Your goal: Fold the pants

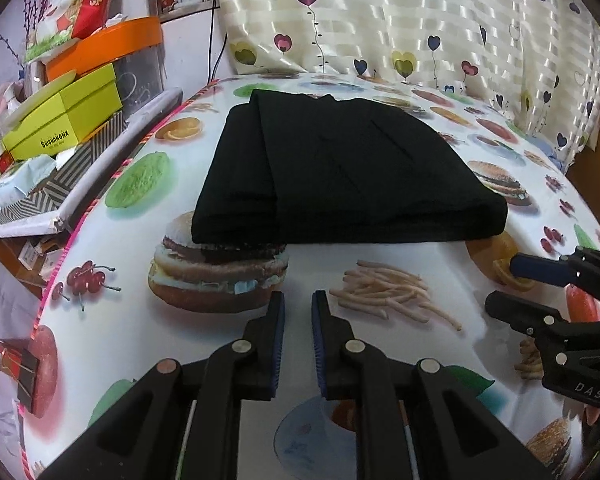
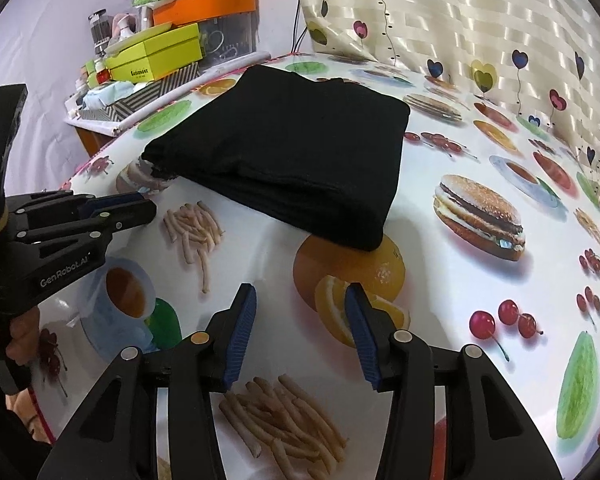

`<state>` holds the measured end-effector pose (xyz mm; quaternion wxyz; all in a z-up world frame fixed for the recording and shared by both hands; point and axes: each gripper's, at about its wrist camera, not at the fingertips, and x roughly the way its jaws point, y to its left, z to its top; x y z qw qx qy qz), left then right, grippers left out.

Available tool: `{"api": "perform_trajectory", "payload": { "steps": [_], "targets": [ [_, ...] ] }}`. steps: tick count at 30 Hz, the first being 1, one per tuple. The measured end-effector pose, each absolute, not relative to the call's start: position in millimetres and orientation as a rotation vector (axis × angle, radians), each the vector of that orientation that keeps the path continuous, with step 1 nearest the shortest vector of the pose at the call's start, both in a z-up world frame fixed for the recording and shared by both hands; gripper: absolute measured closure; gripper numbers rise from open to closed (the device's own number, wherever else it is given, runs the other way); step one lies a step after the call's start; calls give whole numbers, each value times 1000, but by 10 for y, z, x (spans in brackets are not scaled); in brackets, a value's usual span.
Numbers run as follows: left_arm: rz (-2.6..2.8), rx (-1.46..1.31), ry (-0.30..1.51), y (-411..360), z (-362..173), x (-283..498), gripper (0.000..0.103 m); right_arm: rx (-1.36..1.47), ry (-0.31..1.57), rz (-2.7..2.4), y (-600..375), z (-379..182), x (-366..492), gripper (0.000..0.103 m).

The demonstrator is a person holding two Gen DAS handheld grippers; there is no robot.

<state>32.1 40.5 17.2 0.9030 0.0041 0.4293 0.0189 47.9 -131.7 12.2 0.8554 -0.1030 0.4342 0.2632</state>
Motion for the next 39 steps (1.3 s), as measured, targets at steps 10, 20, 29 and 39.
{"api": "perform_trajectory", "payload": {
  "steps": [10, 20, 29, 39],
  "targets": [
    [76, 14, 888, 440, 170, 321, 71, -227, 912, 544, -1292, 121, 484, 50],
    [76, 9, 888, 442, 169, 319, 70, -227, 912, 544, -1292, 120, 485, 49],
    [82, 0, 889, 468, 168, 314, 66, -227, 912, 544, -1285, 118, 485, 48],
    [82, 1, 889, 468, 166, 318, 66, -227, 912, 544, -1284, 118, 486, 48]
  ]
}}
